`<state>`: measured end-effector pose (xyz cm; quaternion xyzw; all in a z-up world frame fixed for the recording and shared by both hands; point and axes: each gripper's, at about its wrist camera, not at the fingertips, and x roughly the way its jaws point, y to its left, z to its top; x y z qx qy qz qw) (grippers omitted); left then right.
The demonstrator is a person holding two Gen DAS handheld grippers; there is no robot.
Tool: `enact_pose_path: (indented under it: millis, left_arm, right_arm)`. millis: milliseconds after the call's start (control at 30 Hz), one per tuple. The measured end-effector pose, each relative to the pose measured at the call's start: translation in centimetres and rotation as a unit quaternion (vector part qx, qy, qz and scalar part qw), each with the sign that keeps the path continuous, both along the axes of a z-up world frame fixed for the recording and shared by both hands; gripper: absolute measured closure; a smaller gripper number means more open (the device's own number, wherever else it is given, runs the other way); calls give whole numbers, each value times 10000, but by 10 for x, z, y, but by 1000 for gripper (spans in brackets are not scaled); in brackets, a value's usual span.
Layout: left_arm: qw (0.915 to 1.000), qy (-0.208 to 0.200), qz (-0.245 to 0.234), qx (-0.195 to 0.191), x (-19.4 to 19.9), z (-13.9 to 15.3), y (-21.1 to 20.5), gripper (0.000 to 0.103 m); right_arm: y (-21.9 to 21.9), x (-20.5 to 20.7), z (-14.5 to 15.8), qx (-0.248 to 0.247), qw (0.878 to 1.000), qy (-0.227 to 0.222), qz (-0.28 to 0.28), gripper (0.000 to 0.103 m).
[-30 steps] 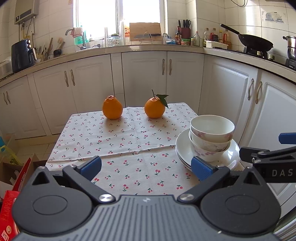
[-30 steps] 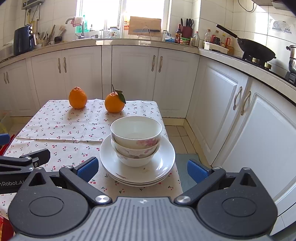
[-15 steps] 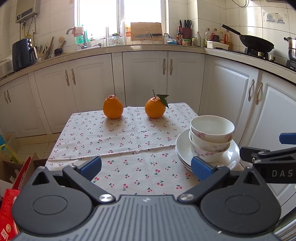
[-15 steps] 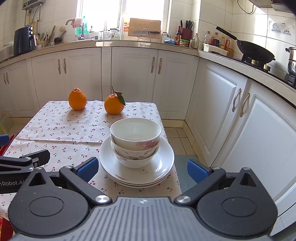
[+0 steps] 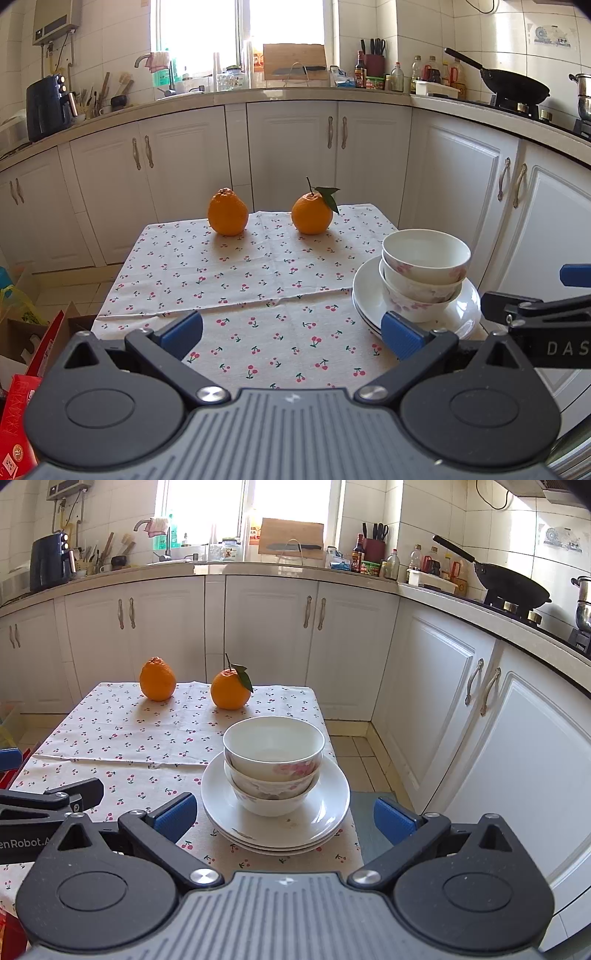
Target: Organize plates and bowls
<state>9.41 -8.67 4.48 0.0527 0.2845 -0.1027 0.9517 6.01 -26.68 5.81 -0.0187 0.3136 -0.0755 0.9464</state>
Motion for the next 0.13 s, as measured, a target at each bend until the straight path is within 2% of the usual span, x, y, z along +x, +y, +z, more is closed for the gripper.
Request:
enact_pose_path:
  millis: [133]
  left_arm:
    - [10000, 11, -4, 5, 0, 0, -1, 1]
  right_arm:
    - [0, 0, 0, -18, 10000, 8, -7, 0]
